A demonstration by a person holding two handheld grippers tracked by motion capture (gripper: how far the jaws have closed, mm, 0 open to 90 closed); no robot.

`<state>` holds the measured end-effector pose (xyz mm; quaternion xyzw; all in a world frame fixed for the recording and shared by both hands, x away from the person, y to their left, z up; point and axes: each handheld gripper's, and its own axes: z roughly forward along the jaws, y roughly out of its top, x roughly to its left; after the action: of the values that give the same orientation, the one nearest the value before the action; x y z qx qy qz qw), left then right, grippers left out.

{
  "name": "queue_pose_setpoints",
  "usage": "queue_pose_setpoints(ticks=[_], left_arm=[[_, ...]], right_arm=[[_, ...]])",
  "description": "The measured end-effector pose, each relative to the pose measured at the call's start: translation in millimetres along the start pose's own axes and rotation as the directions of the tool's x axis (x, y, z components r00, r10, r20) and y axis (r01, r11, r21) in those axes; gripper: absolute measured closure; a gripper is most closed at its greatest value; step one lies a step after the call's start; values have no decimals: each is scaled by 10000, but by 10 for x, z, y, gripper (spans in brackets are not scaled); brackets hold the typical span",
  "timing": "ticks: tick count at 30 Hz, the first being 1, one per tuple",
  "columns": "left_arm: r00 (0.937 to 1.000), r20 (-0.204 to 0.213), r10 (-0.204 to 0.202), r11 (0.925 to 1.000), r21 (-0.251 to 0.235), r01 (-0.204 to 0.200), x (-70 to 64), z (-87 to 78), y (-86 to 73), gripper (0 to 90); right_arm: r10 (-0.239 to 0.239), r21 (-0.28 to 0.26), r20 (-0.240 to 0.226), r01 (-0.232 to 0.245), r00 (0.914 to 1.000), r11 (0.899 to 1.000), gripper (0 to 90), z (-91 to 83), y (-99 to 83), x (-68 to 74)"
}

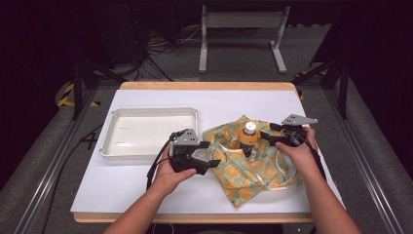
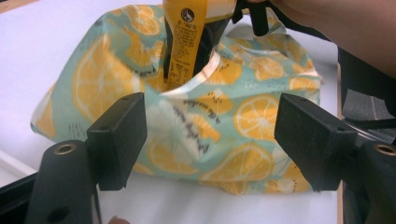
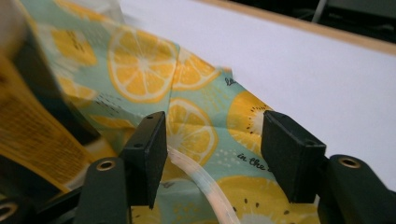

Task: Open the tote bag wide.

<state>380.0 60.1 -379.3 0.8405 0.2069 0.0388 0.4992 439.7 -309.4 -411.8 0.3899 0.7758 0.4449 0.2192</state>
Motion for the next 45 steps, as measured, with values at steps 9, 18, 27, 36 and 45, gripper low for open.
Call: queue_pose_setpoints(ticks=[9,18,27,36,45], left_arm=[[9909,-1338,152,9979,-596,-234,85,1,265,429],[9748,-2154,-572,9982,-282,524,302,243,274,798],[9600,-2481,-1300,9860,693,1515,394,387,44,900],[9555,-2737,-1105,9753,1552,1572,363,504,-98,900],[9596,-2731,-679,9564,2560,1405,289,650,-271,900]], right_arm=[[298,-1491,-137,-315,9995,9883,417,-296,117,44],[313,-1440,-86,-322,9995,9891,467,-280,86,21],[413,-516,-13,-413,9991,9978,558,-136,-56,-50],[484,421,135,-490,9987,9979,577,-6,-177,-113],[676,684,172,-686,9976,9953,577,-4,-271,-157]])
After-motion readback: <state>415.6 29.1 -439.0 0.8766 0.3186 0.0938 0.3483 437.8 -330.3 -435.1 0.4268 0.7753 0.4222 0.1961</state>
